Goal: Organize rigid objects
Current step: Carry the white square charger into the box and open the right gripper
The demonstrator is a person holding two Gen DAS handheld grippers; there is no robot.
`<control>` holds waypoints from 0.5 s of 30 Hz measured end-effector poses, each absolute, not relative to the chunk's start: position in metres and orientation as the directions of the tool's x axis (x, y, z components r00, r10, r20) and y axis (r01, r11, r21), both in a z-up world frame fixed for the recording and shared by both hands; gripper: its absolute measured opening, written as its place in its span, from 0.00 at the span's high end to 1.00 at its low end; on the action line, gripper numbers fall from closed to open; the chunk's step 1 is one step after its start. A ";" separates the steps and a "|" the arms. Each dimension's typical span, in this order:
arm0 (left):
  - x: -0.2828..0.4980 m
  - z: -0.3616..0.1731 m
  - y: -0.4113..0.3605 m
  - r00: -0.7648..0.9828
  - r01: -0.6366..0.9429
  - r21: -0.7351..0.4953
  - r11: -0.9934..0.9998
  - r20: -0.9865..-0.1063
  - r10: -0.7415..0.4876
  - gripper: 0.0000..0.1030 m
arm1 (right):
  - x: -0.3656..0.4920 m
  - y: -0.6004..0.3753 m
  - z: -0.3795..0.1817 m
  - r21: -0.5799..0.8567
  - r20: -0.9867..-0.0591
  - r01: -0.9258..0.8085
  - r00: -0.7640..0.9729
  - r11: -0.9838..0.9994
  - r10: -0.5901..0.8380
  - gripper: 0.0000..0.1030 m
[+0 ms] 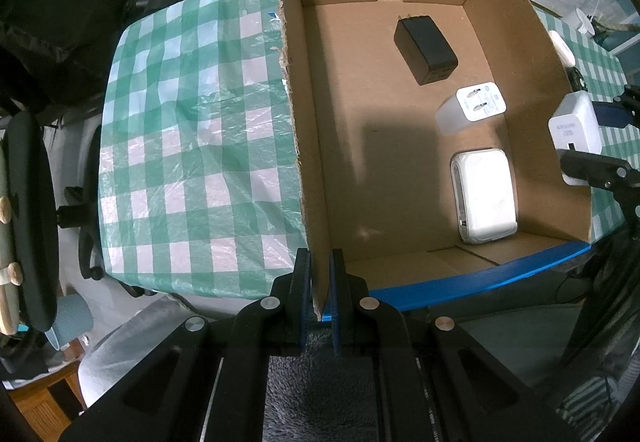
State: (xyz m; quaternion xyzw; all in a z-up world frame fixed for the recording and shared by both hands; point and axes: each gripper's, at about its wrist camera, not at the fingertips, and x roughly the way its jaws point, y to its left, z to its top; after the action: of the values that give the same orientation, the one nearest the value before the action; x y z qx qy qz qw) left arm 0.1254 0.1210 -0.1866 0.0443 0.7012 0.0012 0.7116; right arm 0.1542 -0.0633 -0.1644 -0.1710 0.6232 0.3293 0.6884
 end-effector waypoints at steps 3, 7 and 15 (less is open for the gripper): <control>0.125 -0.187 0.121 0.017 0.061 0.065 0.996 -0.998 0.065 0.93 | 0.156 -0.065 -0.167 0.183 -0.969 -0.661 0.005 0.727 0.248 0.46; 0.126 -0.187 0.120 0.017 0.060 0.064 0.996 -0.998 0.063 0.93 | 0.156 -0.064 -0.168 0.190 -0.966 -0.659 0.008 0.728 0.259 0.44; 0.126 -0.187 0.120 0.017 0.060 0.064 0.996 -0.998 0.063 0.93 | 0.156 -0.066 -0.165 0.204 -0.960 -0.647 0.015 0.735 0.280 0.44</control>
State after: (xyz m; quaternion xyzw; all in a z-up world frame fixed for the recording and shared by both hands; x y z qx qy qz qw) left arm 0.1260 0.1198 -0.1870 0.0441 0.7009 0.0011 0.7118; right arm 0.1558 -0.0660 -0.1654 -0.1482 0.6179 0.3325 0.6969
